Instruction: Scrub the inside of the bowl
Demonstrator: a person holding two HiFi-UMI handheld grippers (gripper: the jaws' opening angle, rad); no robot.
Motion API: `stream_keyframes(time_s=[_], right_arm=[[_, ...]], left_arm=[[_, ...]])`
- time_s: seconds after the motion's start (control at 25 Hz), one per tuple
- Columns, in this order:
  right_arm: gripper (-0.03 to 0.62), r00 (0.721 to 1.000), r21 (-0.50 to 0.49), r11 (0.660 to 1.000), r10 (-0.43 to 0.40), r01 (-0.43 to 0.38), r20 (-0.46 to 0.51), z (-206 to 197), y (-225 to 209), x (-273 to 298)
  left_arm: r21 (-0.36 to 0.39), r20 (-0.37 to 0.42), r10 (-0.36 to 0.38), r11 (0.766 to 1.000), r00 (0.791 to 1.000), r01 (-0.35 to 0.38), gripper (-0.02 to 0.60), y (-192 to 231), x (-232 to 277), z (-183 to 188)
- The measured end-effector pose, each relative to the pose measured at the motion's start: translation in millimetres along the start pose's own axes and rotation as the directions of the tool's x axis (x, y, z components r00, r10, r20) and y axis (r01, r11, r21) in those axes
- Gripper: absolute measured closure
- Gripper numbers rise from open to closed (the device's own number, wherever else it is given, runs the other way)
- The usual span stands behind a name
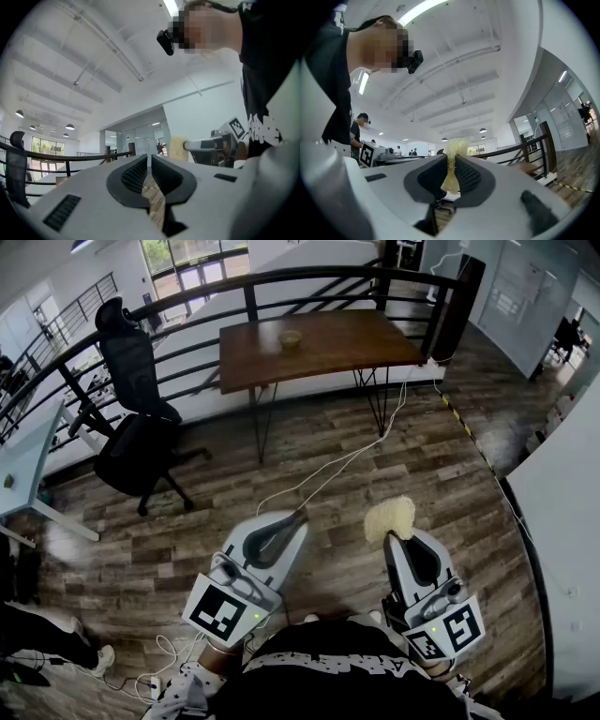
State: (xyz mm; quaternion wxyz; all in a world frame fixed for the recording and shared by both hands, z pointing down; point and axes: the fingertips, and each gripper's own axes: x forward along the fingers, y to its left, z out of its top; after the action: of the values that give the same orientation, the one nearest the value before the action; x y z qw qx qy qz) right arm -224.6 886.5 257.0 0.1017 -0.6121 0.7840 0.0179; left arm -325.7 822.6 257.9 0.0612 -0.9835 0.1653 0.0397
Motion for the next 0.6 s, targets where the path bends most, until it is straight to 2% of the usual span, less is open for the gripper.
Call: stream_keyframes(time_s=[0.4,0.6], right_arm=[[0.536,1.0,-0.051,0.999,-0.011,0.011,0.0,2,-17,33],[0.536,1.0,-0.029,1.0,0.003,-0.003,-0.004,-5,-37,45]], left_arm=[[-0.024,0.006,0.007,1.0,1.0,-0.007,0.565,28,12,-7],[-0.029,-0.01,0.025,0.999,1.0,-0.026,0.565,38,28,-16]])
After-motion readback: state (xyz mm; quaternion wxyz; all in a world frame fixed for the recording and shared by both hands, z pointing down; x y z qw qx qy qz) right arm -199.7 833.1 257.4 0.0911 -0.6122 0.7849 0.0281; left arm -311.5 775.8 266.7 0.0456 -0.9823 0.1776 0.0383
